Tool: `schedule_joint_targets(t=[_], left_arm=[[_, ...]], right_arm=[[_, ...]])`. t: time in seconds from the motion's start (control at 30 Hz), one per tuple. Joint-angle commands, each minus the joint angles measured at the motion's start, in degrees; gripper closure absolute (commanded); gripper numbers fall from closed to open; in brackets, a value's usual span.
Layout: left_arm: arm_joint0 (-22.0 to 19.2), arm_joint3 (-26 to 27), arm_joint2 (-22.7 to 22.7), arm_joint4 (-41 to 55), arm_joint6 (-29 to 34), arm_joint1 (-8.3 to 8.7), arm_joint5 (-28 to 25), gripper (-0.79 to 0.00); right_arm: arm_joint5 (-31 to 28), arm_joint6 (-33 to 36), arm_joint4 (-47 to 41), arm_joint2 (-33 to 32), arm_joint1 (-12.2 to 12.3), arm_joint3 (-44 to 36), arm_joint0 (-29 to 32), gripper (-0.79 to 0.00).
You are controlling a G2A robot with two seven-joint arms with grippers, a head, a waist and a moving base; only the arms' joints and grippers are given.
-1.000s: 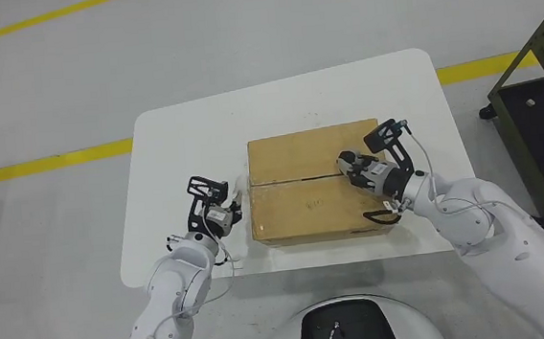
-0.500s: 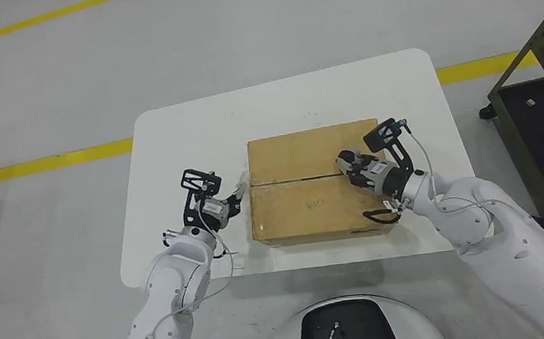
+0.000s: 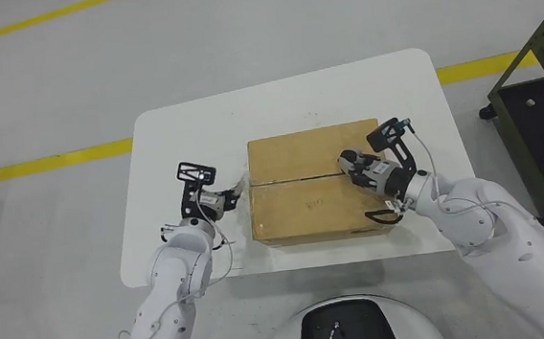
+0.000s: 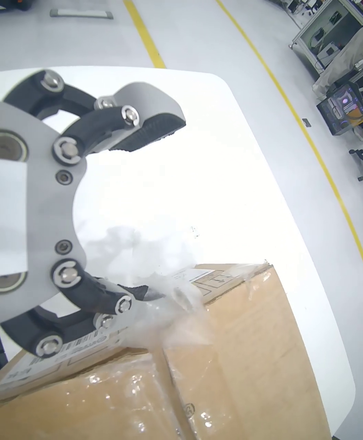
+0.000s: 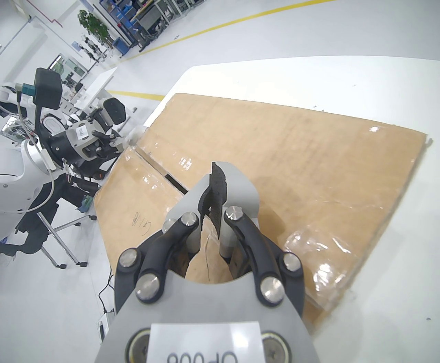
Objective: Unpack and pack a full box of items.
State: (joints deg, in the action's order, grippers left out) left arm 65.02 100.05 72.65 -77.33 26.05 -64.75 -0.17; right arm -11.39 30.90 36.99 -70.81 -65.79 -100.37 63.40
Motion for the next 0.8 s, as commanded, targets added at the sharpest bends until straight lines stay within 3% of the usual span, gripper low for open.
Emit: schedule_joint_targets(t=[0.0, 0.43, 0.77], left_arm=[[-0.69, -0.23, -0.21, -0.04, -0.32, -0.16, 0.18, -0.785], [-6.1, 0.88, -2.0, 1.59, -2.97, -1.32, -1.51, -0.785], [-10.24, 2.06, -5.89, 3.41, -4.4, -2.56, -3.79, -0.785]], right_arm=[[-0.09, -0.02, -0.02, 0.02, -0.01, 0.01, 0.02, 0.0], [0.22, 0.68, -0.73, 0.21, -0.14, 1.04, -0.39, 0.0], [1.16, 0.69, -2.37, -1.89, -0.02, 0.8, -0.77, 0.0]])
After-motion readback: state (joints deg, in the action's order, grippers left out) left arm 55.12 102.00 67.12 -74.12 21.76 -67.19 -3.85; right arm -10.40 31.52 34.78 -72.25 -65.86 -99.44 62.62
